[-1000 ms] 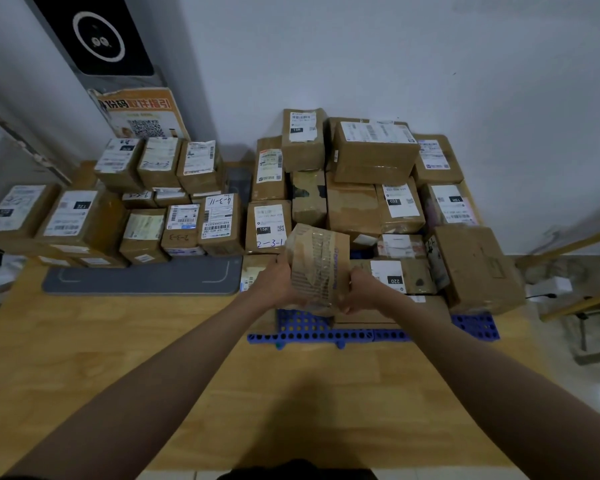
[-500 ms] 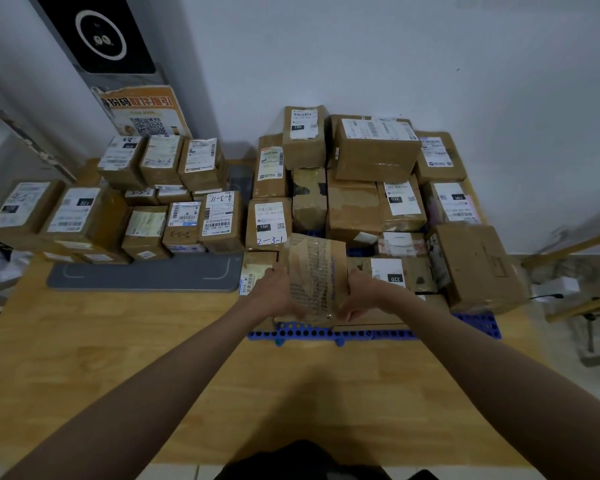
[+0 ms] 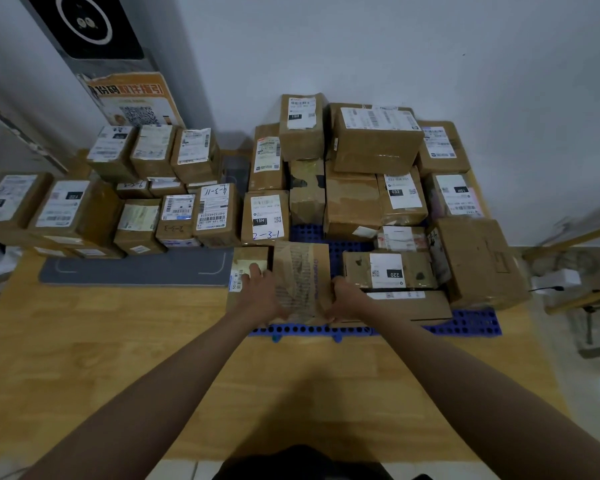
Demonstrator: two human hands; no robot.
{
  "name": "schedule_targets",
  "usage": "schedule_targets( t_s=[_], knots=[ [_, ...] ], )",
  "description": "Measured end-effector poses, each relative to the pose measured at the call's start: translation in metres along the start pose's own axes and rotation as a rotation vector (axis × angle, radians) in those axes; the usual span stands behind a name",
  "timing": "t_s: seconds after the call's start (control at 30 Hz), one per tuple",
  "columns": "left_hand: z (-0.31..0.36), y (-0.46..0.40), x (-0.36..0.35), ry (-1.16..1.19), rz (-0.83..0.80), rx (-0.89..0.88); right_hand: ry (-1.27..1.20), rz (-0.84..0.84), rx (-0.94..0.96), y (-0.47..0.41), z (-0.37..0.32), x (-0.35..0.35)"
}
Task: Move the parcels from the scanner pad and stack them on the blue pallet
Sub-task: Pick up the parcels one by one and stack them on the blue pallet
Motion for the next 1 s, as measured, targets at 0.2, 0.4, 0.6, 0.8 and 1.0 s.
schedule_targets(
  t_s=[0.2, 0.4, 0.6, 0.8, 1.0],
  knots=[
    [-0.007, -0.004, -0.008, 0.006, 0.019, 0.017, -0.030, 0.006, -0.089, -0.003, 0.032, -0.002],
    [-0.021, -0.009, -0.014, 0.143, -0.001, 0.111, 0.094, -0.031, -0.100, 0.000, 0.055, -0.006],
    [-0.035, -0.025, -0.025, 0.216, 0.026, 0.054, 0.105, 0.003, -0.066, -0.007, 0.048, 0.001],
    [-0.033, -0.030, -0.031, 0.176, 0.021, 0.050, 0.130, -0.024, -0.054, -0.006, 0.047, 0.000],
    [-0.026, -0.026, -0.026, 0.058, 0.012, 0.012, 0.115, -0.047, -0.071, -0.006, 0.050, 0.003]
  ],
)
Point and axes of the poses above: each hand's wrist, its own y-axis away from the middle knuckle, its own x-axis out of the back of the hand, z = x × y, the point moved 9 cm from there along -y, towards the middle knuckle, and after that the axes turned 7 degrees about -x, right-handed, at the moved point
